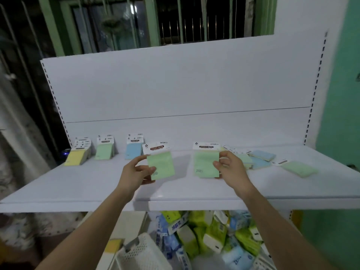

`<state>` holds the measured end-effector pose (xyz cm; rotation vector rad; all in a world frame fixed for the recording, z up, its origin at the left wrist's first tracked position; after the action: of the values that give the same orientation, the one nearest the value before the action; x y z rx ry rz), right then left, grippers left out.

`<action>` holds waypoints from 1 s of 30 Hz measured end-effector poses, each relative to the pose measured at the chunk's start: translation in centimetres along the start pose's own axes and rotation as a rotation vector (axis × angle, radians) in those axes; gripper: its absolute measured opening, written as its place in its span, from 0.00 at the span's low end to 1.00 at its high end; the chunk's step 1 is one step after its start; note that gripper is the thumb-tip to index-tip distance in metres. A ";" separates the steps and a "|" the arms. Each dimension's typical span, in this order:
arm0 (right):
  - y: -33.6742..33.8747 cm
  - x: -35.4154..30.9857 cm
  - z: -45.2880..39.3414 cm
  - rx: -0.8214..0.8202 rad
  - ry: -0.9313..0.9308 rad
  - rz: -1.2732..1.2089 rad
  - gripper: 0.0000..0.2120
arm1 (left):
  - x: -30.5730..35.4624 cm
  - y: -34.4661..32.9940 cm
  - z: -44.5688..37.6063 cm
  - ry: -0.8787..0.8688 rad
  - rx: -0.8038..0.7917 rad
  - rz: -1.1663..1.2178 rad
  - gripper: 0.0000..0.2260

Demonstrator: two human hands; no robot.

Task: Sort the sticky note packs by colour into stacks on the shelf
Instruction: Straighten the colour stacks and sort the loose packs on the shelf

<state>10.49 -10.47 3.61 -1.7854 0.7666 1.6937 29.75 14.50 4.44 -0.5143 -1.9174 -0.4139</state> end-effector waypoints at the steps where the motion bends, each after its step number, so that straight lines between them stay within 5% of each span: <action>1: -1.0 -0.1 0.3 -0.009 -0.002 0.014 0.07 | -0.1 0.9 0.1 0.002 0.003 0.001 0.18; 14: -20.8 0.2 5.2 -0.071 -0.007 0.076 0.04 | -1.7 19.9 2.5 0.023 -0.089 -0.052 0.15; 20: -29.8 0.1 7.5 -0.090 -0.011 0.047 0.13 | -1.8 29.2 3.0 0.010 -0.050 -0.061 0.17; 30: -36.0 -1.6 4.7 -0.079 -0.003 0.119 0.14 | -3.7 34.8 -2.4 0.019 -0.050 -0.101 0.18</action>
<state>33.57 17.53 5.31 -1.8219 0.8295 1.8265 51.28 42.17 3.66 -0.4458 -1.9237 -0.5309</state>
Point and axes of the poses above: each hand's wrist, its own z-axis away from the middle knuckle, its own y-axis out of the back of the hand, x = y × z, the point moved 9 cm from there along -z, towards the middle knuckle, and after that the axes turned 13 degrees about -y, right-handed, at the moved point
